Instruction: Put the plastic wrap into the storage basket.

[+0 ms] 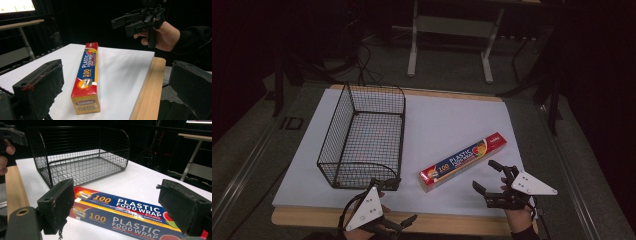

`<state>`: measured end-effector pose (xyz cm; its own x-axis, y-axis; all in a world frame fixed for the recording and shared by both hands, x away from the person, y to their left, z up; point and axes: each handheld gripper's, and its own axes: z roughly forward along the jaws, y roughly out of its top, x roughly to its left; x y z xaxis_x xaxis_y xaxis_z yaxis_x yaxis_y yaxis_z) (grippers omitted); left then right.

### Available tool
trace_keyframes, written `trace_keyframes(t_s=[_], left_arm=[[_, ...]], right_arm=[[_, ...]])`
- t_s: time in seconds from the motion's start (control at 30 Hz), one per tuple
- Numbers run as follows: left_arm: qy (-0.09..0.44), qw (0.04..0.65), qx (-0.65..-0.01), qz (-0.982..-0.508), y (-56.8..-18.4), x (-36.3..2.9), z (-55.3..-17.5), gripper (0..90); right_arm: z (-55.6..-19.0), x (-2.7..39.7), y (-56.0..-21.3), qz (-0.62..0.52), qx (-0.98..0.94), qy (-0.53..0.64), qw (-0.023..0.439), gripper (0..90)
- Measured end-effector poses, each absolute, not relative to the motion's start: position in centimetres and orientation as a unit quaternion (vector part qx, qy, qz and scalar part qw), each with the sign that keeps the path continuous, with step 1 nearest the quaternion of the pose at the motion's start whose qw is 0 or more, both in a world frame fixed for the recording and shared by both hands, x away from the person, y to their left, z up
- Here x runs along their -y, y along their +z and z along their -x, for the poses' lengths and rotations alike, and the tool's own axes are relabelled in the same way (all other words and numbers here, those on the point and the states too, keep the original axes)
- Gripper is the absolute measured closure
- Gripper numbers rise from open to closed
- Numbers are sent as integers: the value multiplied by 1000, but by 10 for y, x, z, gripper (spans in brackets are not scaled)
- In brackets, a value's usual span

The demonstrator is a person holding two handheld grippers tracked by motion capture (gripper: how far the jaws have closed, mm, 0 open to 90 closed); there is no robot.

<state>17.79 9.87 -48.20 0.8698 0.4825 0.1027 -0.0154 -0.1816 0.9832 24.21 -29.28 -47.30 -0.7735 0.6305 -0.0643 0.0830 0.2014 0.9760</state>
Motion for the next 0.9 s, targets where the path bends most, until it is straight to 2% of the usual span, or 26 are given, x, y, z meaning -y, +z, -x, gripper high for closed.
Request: trace_keyframes(t_s=[0.2,0.6,0.9], left_arm=[[204,617,-151,-745,-482,-95,-178,2],[209,603,-137,-758,-485,-92,-176,1],[208,596,-135,-764,-485,-91,-176,2]], right_arm=[[-243,291,-476,-228,-751,580,220,137],[-241,282,-470,-205,-768,558,239,145],[-265,299,-485,-242,-804,506,197,127]])
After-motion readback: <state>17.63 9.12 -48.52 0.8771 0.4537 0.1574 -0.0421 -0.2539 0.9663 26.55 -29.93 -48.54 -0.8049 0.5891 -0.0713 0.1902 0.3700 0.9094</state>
